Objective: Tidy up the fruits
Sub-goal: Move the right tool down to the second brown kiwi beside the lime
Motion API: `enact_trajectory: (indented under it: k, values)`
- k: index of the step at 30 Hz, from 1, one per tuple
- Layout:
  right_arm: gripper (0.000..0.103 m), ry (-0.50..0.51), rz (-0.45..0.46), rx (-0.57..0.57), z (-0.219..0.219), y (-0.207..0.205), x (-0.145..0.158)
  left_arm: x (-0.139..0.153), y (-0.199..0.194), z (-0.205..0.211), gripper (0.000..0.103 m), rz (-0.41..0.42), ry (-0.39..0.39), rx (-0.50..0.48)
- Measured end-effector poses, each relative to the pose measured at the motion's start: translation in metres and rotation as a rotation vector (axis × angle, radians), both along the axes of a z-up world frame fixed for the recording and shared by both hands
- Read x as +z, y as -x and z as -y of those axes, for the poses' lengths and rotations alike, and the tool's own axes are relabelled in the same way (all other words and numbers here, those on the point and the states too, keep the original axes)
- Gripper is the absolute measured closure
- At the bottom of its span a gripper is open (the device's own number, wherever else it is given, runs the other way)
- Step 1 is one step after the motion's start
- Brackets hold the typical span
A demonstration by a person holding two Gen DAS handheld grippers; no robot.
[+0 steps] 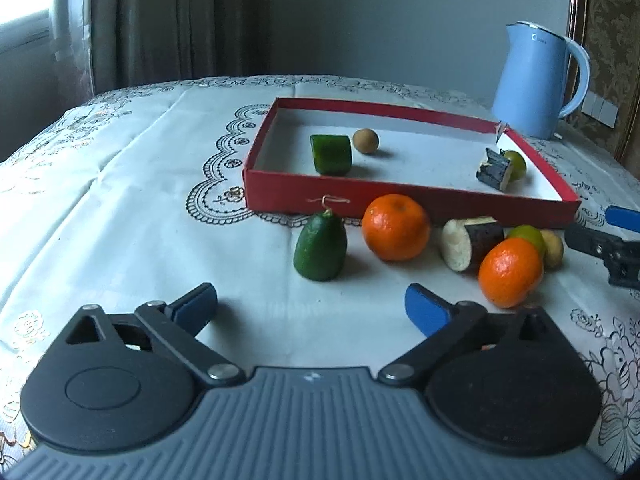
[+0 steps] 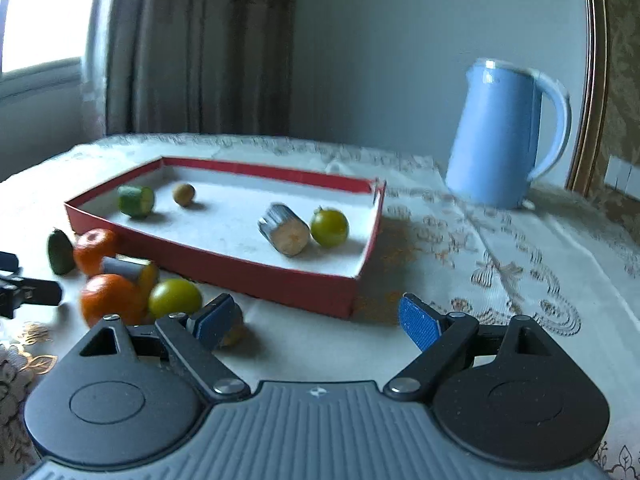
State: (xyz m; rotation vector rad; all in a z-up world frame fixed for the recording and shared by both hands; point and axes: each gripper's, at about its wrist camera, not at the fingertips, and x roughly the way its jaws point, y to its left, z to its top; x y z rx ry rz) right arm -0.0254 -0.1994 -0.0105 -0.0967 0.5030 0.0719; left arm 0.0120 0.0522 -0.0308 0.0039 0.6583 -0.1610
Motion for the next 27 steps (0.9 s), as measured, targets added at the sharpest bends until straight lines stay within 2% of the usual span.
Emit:
enact_trajectory:
  k: [7, 13, 16, 18, 27]
  values:
    - [0.013, 0.045, -0.001, 0.061, -0.016, 0.01, 0.0, -0.003, -0.01, 0.005, 0.0, -0.003, -0.03, 0.016]
    - [0.014, 0.095, -0.04, 0.094, -0.028, 0.004, -0.005, -0.004, -0.01, 0.008, 0.0, -0.004, -0.052, 0.018]
    - [0.027, 0.112, -0.055, 0.097, -0.031, 0.0, -0.007, -0.004, -0.01, 0.008, 0.0, -0.004, -0.052, 0.018]
    - [0.041, 0.11, -0.075, 0.101, -0.033, -0.004, -0.008, -0.004, -0.01, 0.008, 0.0, -0.004, -0.052, 0.018]
    - [0.056, 0.095, -0.101, 0.136, -0.039, -0.014, -0.011, -0.004, -0.01, 0.008, 0.0, -0.004, -0.053, 0.018]
